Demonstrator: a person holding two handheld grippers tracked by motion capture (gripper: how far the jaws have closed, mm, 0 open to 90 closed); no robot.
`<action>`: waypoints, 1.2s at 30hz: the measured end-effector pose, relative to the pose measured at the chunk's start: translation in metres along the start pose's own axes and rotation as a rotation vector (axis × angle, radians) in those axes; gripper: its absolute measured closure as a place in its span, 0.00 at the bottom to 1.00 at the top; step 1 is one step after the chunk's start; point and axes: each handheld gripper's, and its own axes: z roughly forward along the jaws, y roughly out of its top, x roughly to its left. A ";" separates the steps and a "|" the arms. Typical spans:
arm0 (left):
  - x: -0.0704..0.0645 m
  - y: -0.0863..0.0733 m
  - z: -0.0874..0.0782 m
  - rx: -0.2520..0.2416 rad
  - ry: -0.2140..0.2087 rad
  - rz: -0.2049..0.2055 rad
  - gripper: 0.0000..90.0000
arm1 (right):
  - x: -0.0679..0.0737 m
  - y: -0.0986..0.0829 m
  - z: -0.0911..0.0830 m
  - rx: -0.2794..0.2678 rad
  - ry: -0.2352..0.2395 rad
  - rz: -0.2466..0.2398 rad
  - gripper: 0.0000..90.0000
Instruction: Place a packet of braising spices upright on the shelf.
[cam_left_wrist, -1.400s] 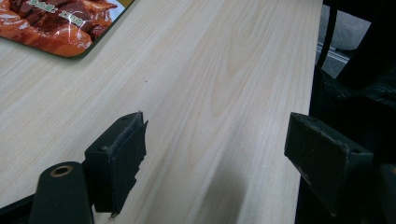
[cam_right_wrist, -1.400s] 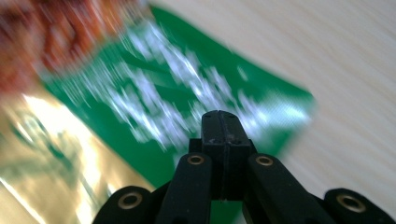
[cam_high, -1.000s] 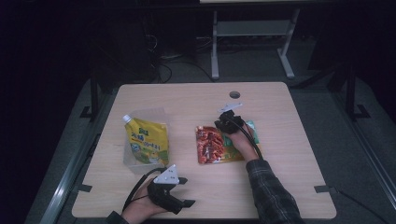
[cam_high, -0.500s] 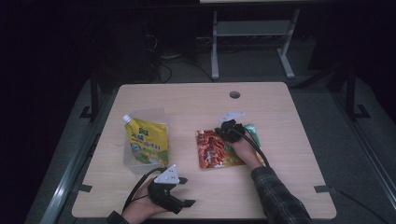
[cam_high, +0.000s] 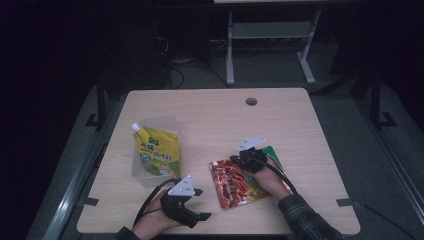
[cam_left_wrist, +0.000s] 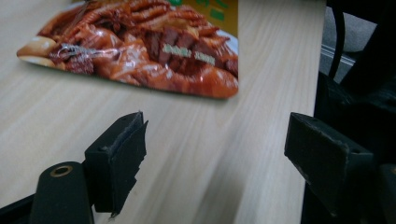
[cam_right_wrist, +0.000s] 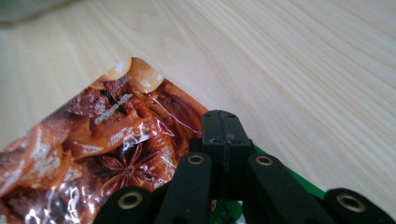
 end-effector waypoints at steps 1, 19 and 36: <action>0.000 0.002 0.001 -0.005 0.002 0.000 0.23 | 0.001 0.002 -0.005 -0.013 0.000 0.003 1.00; 0.042 0.079 0.079 0.001 0.087 0.053 0.20 | -0.012 -0.060 -0.102 0.009 -0.012 0.112 0.36; 0.086 0.092 0.116 0.065 0.069 0.040 0.19 | -0.013 -0.091 -0.132 -0.011 -0.053 0.148 0.29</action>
